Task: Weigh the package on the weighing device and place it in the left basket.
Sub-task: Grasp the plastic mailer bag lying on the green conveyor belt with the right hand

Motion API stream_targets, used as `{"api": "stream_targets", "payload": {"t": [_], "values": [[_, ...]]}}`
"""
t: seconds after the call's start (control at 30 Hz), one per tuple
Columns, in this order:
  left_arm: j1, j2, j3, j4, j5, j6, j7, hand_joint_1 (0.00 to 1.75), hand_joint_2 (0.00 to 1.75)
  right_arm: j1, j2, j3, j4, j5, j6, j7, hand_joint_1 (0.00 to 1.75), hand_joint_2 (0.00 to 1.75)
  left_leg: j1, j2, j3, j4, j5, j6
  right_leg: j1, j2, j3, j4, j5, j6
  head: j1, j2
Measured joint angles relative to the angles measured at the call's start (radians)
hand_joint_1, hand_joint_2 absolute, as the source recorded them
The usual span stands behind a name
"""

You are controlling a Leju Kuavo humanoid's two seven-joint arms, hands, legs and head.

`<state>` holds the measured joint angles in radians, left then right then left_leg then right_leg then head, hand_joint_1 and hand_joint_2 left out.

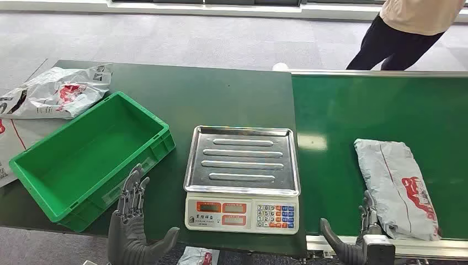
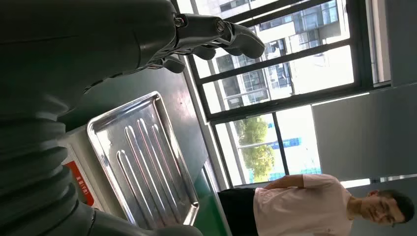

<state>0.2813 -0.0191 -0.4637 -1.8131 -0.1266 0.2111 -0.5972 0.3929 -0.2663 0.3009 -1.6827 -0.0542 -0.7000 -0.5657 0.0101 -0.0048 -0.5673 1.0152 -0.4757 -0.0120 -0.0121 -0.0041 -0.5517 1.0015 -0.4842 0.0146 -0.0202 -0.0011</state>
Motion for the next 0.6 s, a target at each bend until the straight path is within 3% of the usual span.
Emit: {"api": "stream_targets", "payload": {"t": [0.17,0.27,0.33,0.47,0.6], "values": [[-0.036,0.006,-0.013,0.05,0.0,-0.039,-0.008,0.0,1.75,0.029,0.004,-0.044,-0.003,-0.011,0.0,0.015,0.0,1.75,0.0,0.0,0.0,0.0,0.0,0.0,-0.001,0.0,0.0,0.0,0.0,0.0,0.0,0.0],[-0.064,0.015,-0.014,0.086,-0.007,-0.068,-0.017,0.0,1.75,0.043,-0.025,-0.082,-0.014,-0.008,0.0,0.055,0.0,1.75,-0.001,0.0,0.0,0.0,0.0,0.001,-0.001,0.0,0.001,0.0,0.001,0.001,0.0,0.0],[-0.078,0.018,-0.014,0.1,-0.017,-0.079,-0.015,0.0,1.75,0.037,-0.09,-0.126,-0.025,-0.004,-0.001,0.112,0.0,1.75,-0.003,0.001,-0.001,0.0,0.001,0.002,-0.003,0.002,0.0,0.0,0.003,0.003,0.0,0.0],[-0.092,0.022,-0.014,0.107,-0.029,-0.086,-0.003,0.0,1.75,0.006,-0.279,-0.243,-0.033,-0.064,-0.003,0.179,0.0,1.75,-0.006,0.004,-0.001,0.001,0.002,0.005,-0.006,0.004,-0.001,0.0,0.005,0.006,0.0,0.0],[-0.093,0.024,-0.014,0.109,-0.029,-0.085,-0.002,0.0,1.75,-0.004,-0.357,-0.291,-0.035,-0.007,-0.002,0.213,0.0,1.75,-0.006,0.004,-0.001,0.001,0.002,0.006,-0.006,0.004,-0.001,-0.001,0.005,0.006,0.0,0.0]]}}
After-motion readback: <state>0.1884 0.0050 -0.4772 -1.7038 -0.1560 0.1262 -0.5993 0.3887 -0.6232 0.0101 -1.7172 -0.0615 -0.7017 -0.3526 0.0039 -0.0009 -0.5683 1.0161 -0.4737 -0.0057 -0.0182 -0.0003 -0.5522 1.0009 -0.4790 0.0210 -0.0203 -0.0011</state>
